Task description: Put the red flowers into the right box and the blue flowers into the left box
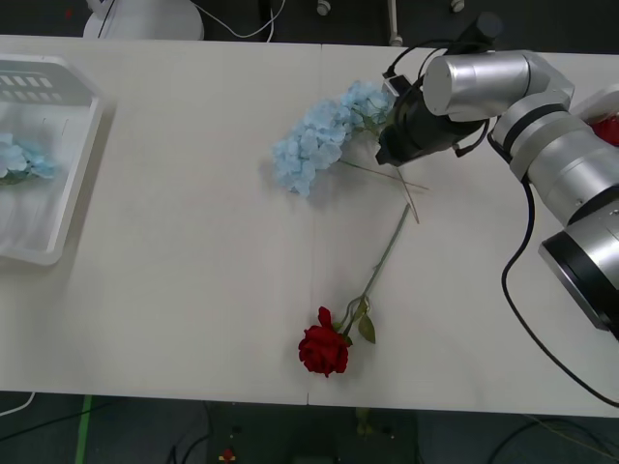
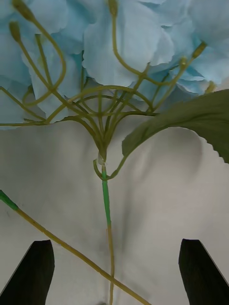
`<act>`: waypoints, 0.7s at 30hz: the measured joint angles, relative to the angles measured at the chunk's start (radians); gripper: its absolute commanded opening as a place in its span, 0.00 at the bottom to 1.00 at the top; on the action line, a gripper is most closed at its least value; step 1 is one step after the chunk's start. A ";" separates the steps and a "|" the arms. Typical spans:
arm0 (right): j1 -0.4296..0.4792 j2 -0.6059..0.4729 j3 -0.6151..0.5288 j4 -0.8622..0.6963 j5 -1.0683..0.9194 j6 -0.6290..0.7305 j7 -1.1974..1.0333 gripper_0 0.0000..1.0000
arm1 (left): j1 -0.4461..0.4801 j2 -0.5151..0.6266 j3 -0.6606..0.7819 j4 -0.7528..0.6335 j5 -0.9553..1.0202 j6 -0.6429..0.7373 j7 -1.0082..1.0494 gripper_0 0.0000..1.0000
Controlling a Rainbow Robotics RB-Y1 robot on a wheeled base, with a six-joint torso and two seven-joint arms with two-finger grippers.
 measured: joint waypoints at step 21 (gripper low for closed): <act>0.000 0.074 -0.001 0.116 0.041 -0.125 0.000 0.75 | -0.020 0.002 -0.255 -0.610 0.029 0.594 0.627 1.00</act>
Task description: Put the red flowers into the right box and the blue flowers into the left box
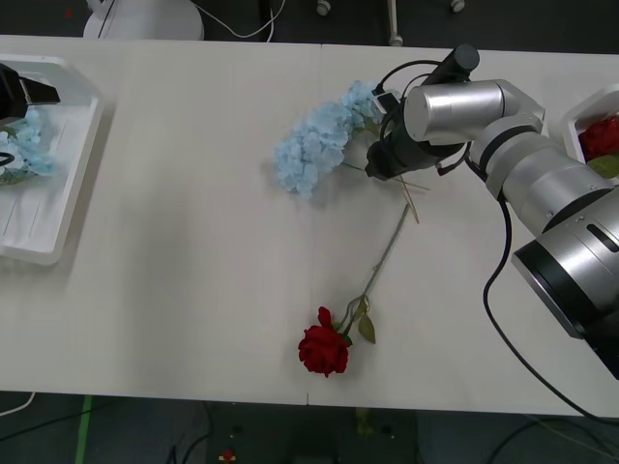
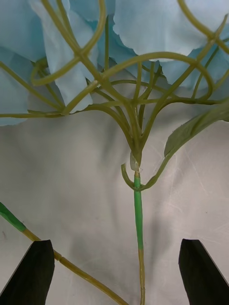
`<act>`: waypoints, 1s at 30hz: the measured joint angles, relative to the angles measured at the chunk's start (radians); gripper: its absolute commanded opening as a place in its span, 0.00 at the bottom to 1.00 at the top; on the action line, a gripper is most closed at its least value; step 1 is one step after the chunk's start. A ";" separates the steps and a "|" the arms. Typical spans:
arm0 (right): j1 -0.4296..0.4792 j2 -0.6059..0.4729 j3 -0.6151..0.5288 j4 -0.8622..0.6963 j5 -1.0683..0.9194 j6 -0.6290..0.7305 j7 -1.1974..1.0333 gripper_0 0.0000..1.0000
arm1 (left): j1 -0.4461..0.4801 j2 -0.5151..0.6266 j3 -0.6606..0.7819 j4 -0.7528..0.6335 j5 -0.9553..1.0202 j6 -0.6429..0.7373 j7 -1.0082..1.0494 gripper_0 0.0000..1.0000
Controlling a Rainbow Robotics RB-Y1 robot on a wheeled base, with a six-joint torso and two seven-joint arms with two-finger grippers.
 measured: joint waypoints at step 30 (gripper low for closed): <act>0.000 0.010 -0.092 0.069 0.036 -0.140 0.000 0.75 | 0.024 -0.261 -0.534 -0.110 -0.491 -0.165 0.025 1.00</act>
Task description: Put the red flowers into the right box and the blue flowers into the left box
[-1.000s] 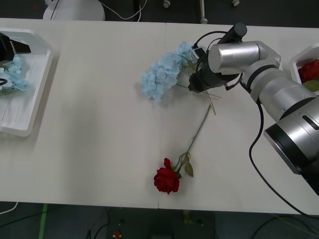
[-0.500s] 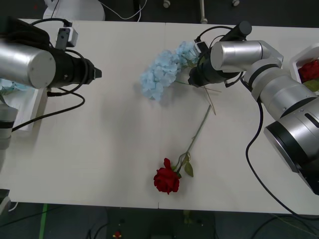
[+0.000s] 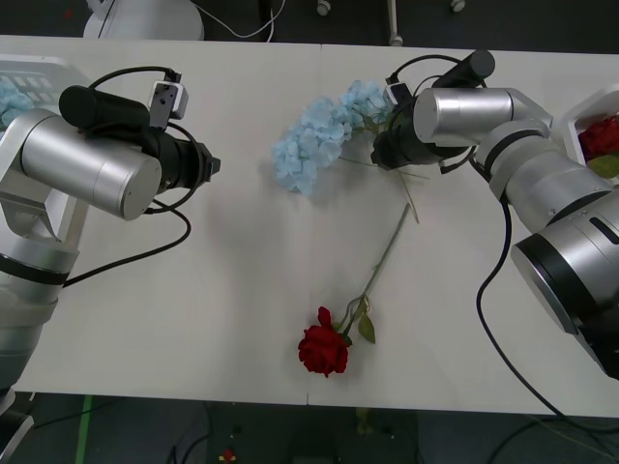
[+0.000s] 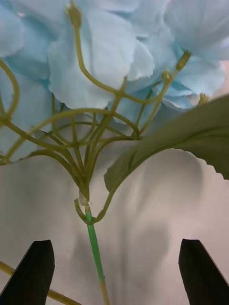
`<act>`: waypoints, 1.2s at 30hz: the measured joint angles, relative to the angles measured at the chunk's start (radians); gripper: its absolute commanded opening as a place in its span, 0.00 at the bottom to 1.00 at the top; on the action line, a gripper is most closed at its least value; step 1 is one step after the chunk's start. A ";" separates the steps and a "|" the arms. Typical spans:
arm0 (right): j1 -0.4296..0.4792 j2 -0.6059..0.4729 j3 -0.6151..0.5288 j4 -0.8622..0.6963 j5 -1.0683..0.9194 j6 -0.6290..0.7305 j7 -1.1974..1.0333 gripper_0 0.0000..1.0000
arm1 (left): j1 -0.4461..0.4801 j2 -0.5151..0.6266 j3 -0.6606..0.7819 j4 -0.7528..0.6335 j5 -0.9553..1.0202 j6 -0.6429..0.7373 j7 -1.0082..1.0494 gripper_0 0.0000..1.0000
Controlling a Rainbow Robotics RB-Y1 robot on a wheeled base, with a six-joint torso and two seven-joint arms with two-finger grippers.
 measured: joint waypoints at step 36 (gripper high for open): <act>-0.002 -0.113 0.008 -0.101 -0.148 0.231 0.222 0.00 | 0.181 0.208 0.162 0.000 0.989 -0.133 -0.836 1.00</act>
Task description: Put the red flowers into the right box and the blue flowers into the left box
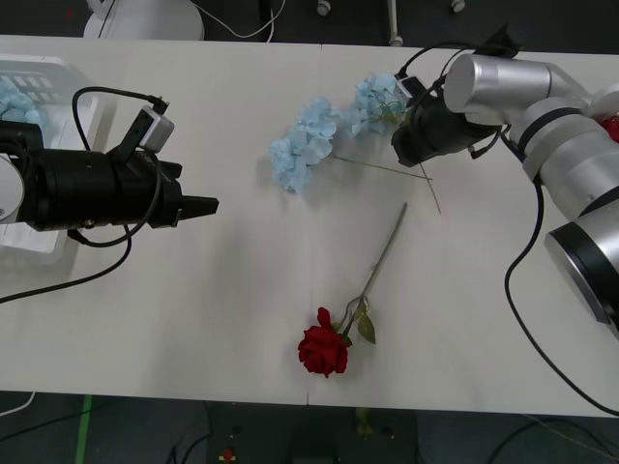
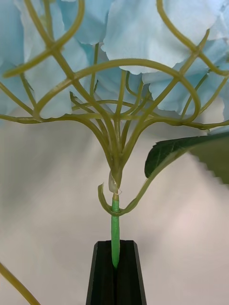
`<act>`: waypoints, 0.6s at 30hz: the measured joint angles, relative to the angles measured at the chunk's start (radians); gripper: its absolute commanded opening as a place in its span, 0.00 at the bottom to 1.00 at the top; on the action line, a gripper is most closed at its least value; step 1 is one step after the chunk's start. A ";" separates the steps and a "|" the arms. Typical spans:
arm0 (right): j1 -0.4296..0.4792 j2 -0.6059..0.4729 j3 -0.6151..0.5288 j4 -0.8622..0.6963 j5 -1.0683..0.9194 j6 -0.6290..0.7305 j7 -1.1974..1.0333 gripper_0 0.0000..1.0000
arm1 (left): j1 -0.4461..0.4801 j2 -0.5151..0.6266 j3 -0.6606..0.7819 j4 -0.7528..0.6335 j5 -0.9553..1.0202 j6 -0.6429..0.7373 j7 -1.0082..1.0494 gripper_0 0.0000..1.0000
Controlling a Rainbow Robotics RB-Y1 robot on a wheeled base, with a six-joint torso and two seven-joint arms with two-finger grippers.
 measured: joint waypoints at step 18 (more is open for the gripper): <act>0.146 -0.312 -0.036 -0.130 -0.936 0.253 0.683 0.00 | 0.012 0.001 0.001 0.000 0.002 -0.014 -0.009 1.00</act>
